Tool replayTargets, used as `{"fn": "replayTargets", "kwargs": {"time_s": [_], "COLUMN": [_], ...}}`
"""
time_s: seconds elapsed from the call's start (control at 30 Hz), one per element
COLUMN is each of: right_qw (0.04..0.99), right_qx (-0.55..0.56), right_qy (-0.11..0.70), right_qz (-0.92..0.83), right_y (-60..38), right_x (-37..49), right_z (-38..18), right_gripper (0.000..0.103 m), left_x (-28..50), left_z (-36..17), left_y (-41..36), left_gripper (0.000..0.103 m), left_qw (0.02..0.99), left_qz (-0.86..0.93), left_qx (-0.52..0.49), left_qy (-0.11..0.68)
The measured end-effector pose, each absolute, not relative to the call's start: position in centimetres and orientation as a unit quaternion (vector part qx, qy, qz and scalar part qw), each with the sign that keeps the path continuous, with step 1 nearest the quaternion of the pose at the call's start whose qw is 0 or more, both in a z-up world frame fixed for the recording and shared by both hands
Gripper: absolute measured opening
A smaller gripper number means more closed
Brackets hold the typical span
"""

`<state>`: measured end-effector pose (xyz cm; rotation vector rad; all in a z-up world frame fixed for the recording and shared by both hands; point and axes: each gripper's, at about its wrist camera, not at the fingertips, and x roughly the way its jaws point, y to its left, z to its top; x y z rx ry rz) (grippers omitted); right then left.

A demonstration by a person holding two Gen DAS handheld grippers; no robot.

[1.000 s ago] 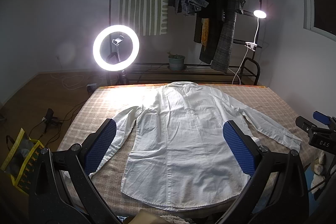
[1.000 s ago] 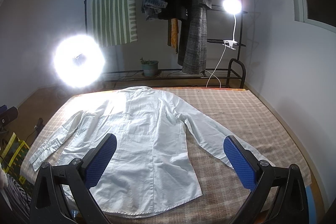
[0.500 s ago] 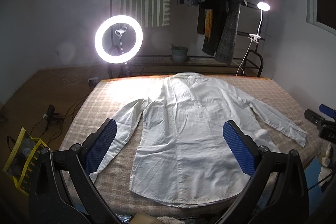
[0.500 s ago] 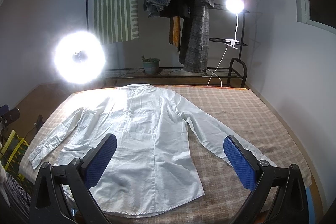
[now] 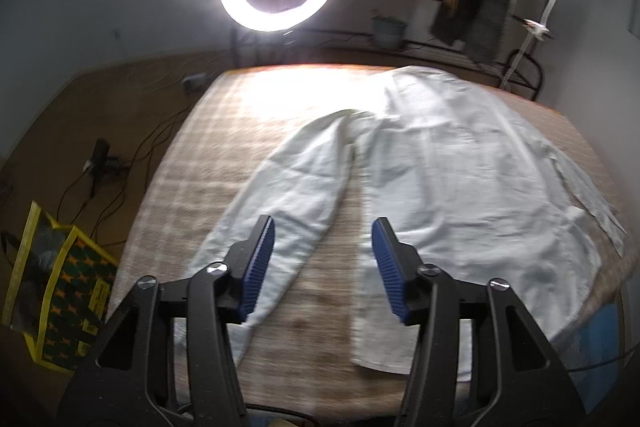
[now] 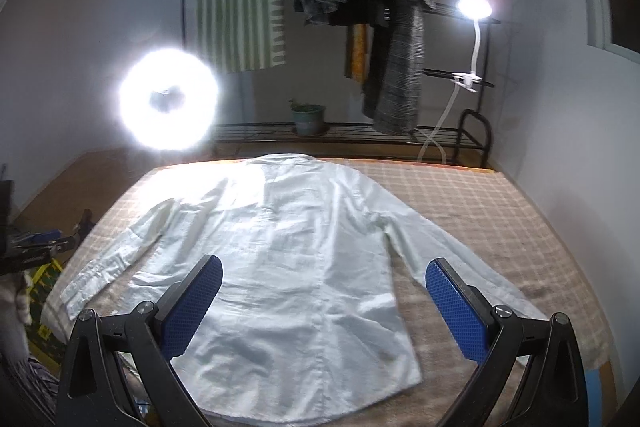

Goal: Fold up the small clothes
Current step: 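Grasp the shirt's side edge and sleeve with the left gripper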

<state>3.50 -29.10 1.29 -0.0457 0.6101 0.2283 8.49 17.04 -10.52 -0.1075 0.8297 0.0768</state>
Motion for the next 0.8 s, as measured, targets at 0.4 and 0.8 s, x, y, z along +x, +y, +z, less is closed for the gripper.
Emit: {"fn": "replayTargets", "kwargs": {"time_s": [0.4, 0.8], "right_qw": [0.907, 0.903], "right_qx": [0.062, 0.043], "right_qy": [0.36, 0.374], "right_qz": [0.209, 0.209], "right_y": [-26.3, -25.0], "right_x": [6.6, 6.1], "right_z": [-1.5, -2.3], "right_gripper": [0.097, 0.097], "left_x": [14.2, 16.6], "left_z": [-20.6, -24.4], "left_y": [29.8, 29.5], "left_gripper": [0.049, 0.028], "left_qw": [0.837, 0.82], "left_qz": [0.055, 0.05], "left_qx": [-0.185, -0.14], "left_qy": [0.511, 0.553]}}
